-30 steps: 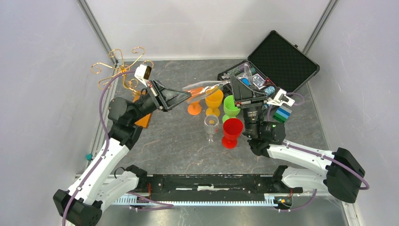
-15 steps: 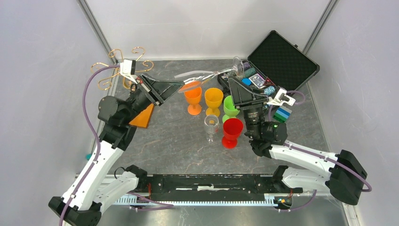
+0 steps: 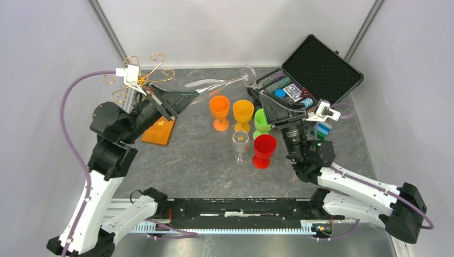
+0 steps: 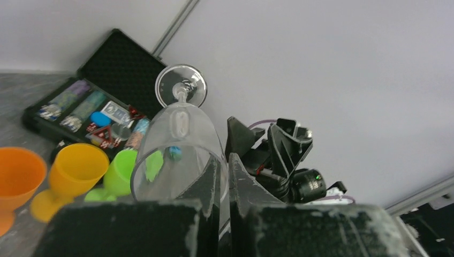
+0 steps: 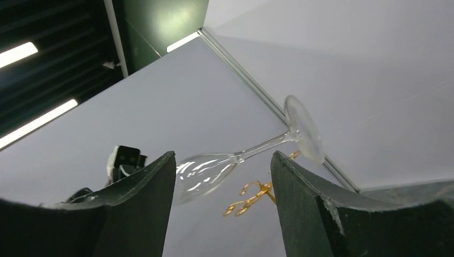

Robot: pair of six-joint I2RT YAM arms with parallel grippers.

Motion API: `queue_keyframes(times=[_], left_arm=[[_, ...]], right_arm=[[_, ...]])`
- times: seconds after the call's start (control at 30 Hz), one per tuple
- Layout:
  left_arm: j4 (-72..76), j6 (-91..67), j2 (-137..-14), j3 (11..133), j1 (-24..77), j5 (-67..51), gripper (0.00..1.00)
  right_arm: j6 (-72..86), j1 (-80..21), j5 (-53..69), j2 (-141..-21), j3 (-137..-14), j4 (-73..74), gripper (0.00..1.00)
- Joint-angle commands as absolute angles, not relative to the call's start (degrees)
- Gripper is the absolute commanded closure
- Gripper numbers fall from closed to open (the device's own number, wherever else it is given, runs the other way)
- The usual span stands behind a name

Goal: Take the wine glass off the wine glass rack

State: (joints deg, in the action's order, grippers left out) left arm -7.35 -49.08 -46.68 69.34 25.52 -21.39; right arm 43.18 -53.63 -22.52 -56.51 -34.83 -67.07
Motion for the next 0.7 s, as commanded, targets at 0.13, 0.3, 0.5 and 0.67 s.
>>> queue_keyframes(times=[0.13, 0.3, 0.5, 0.67], left_arm=[[-46.8, -24.9, -45.4, 85.9, 25.6, -19.5, 0.98], [-56.7, -20.7, -47.5, 88.4, 25.6, -16.4, 0.98], [-60.8, -18.6, -50.8, 87.6, 25.6, -9.7, 0.98], [-61.7, -17.6, -54.1, 86.9, 25.6, -10.3, 0.98]], right_arm=[[33.5, -53.7, -29.6, -47.0, -36.1, -42.8, 0.3], [30.4, -53.7, -33.4, -42.4, -35.2, -36.5, 0.3], [27.6, -53.7, -38.9, -37.2, -33.8, -31.1, 0.3], [26.3, -53.7, -43.7, -34.0, -32.4, -27.5, 0.3]])
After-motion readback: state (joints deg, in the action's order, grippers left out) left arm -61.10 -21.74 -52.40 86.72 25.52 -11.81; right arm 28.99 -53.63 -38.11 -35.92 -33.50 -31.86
